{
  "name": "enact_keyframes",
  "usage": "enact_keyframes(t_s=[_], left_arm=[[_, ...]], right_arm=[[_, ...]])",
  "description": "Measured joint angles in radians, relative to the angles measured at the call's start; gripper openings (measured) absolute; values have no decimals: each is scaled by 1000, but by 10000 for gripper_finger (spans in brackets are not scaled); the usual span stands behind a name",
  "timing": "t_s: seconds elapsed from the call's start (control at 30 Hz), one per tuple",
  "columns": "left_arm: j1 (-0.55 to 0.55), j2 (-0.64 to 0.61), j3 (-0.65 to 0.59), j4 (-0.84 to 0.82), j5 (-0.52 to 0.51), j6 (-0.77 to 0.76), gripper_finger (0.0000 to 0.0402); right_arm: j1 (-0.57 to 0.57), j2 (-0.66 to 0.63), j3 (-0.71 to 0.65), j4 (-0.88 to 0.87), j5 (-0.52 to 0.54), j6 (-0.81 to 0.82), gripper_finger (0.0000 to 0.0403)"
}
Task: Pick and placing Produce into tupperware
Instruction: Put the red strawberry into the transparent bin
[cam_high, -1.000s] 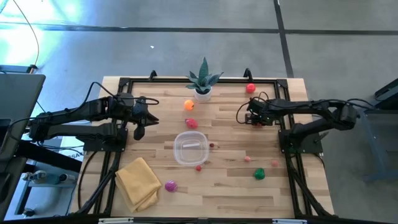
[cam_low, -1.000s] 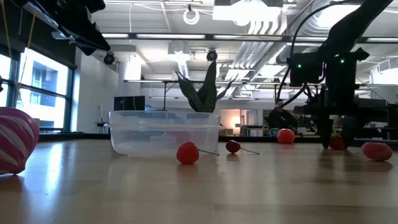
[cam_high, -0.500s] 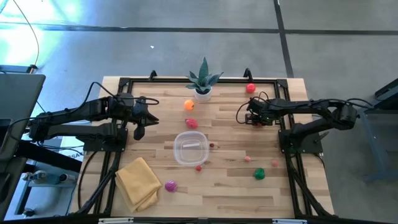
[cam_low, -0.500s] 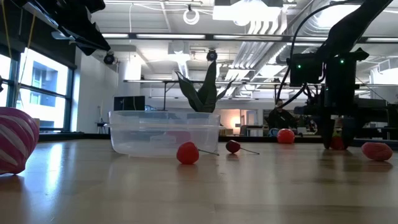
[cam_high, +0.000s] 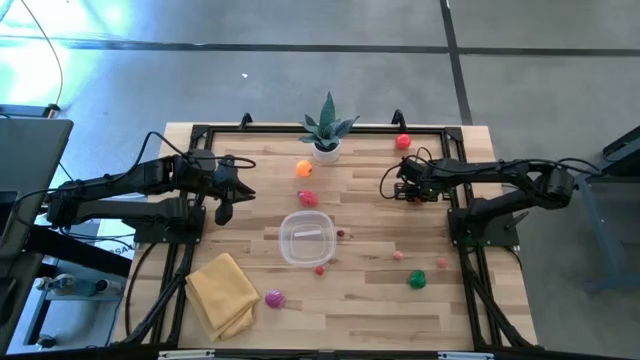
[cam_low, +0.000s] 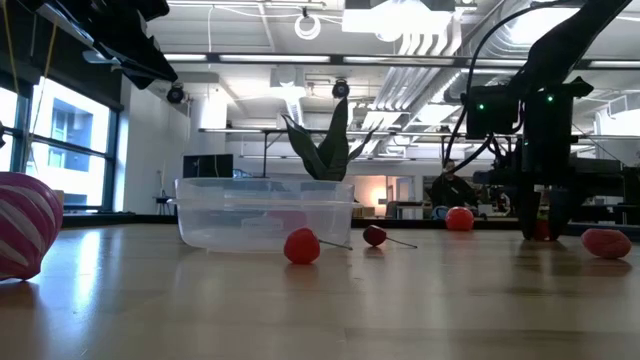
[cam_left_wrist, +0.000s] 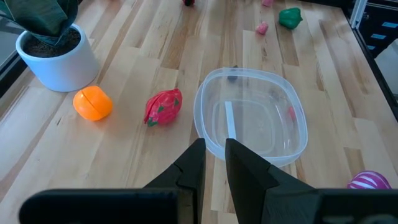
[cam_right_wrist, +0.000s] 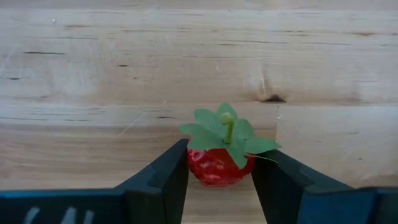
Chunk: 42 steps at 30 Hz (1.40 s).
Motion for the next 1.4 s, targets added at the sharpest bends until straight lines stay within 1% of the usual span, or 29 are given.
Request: enact_keyframes(t_s=[0.23,0.37,0.5,0.67,0.77,0.9,1.17,1.3,1.4], left_arm=[[0,0,0,0,0,0,53],[0,0,0,0,0,0,53],[0,0,0,0,0,0,53],[0,0,0,0,0,0,53],[0,0,0,0,0,0,53],[0,0,0,0,0,0,53],[0,0,0,0,0,0,53],[0,0,0,0,0,0,53],[0,0,0,0,0,0,53]], right_arm=[[0,0,0,3,8,-9,149],[1,3,14,3,8,-50,149],[17,3,75,40,26,-97,149],[60,4,176,31,27,-178,149],[98,3,251,35,26,-266,149],[168,3,372,95,-1,-383,149],[356,2,577,229,-45,-652,149],[443,23,642,274,-26,-743,149],[487,76,682,275,-7,-782,149]])
